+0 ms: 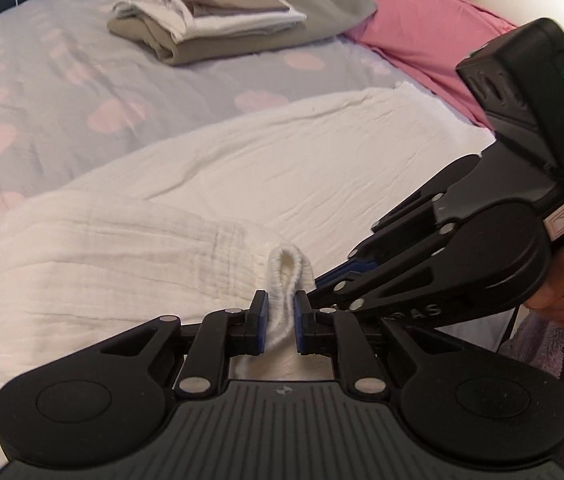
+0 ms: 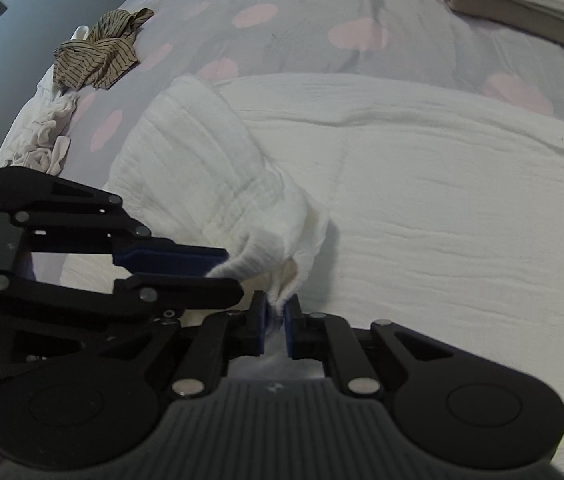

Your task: Fold clothes

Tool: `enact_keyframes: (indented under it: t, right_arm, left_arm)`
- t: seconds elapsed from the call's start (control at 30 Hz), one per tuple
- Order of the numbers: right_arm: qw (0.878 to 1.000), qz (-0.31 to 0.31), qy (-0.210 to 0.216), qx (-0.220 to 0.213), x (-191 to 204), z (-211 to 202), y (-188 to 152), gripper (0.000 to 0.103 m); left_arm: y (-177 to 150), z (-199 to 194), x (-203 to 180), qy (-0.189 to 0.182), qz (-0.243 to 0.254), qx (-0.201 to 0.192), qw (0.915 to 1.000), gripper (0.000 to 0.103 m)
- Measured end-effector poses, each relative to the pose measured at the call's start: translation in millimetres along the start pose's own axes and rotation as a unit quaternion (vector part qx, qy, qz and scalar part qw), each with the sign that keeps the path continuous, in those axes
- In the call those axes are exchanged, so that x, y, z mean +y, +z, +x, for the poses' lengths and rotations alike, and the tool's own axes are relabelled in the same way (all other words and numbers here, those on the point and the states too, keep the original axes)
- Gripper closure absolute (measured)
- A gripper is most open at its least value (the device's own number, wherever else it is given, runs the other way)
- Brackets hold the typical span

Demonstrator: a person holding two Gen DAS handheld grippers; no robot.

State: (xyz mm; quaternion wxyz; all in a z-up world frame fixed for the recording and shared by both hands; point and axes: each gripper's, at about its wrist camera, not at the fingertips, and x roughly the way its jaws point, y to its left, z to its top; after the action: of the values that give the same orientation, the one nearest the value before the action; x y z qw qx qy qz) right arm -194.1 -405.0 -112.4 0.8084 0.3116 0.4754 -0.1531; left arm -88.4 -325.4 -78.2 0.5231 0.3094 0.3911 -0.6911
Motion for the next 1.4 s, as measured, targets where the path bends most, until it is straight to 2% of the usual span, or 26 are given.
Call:
enact_keyframes:
  t: [0.07, 0.13, 0.17, 0.23, 0.3, 0.53, 0.6, 0.77, 0.8, 0.9, 1.03, 1.17, 1.23, 1.4]
  right_arm:
    - [1.000, 0.002, 0.001, 0.004, -4, 0, -1, 0.086]
    - [1.000, -0.003, -0.005, 0.002, -6, -4, -2, 0.082]
    - [1.000, -0.006, -0.009, -0.001, -6, -6, -3, 0.081]
    - [1.000, -0.013, -0.017, -0.011, -8, -12, -3, 0.080]
    - [0.999, -0.019, -0.019, -0.020, -9, -18, -3, 0.080]
    - [0.997, -0.058, 0.008, -0.040, 3, -28, -10, 0.080]
    - [0.996, -0.079, 0.012, -0.043, 9, -28, -14, 0.080]
    - [0.992, -0.111, 0.042, -0.048, 24, -29, -17, 0.080]
    - [0.991, -0.118, 0.048, -0.048, 27, -29, -18, 0.079]
    - [0.987, -0.137, 0.072, -0.041, 35, -26, -21, 0.063]
    - [0.983, -0.161, 0.087, -0.031, 46, -15, -22, 0.060]
    - [0.980, -0.179, 0.086, -0.020, 56, -1, -20, 0.062]
    - [0.980, -0.178, 0.089, -0.008, 58, 4, -21, 0.083]
    - [0.982, -0.162, 0.096, 0.009, 51, 0, -30, 0.086]
  left_arm:
    - [0, 2, 1, -0.004, -0.002, -0.002, 1.0000, 0.089]
    - [-1, 0, 1, -0.009, -0.003, -0.006, 0.9999, 0.078]
    - [-1, -1, 0, -0.012, -0.003, -0.008, 0.9999, 0.075]
    - [-4, -9, -4, 0.004, 0.006, -0.015, 0.9999, 0.064]
    - [-7, -19, -9, 0.019, 0.014, -0.023, 0.9995, 0.061]
    - [-24, -57, -7, 0.042, 0.012, -0.019, 0.9989, 0.062]
    - [-30, -61, -5, 0.048, 0.014, -0.007, 0.9987, 0.066]
    - [-45, -57, -7, 0.051, 0.034, 0.018, 0.9979, 0.066]
    - [-48, -55, -8, 0.052, 0.040, 0.023, 0.9976, 0.066]
    - [-54, -54, -9, 0.054, 0.050, 0.031, 0.9968, 0.066]
    - [-57, -55, -5, 0.057, 0.046, 0.035, 0.9967, 0.066]
    - [-57, -58, -3, 0.059, 0.048, 0.039, 0.9963, 0.066]
    - [-57, -59, -1, 0.064, 0.045, 0.038, 0.9962, 0.066]
    - [-56, -62, 4, 0.054, 0.029, 0.021, 0.9979, 0.066]
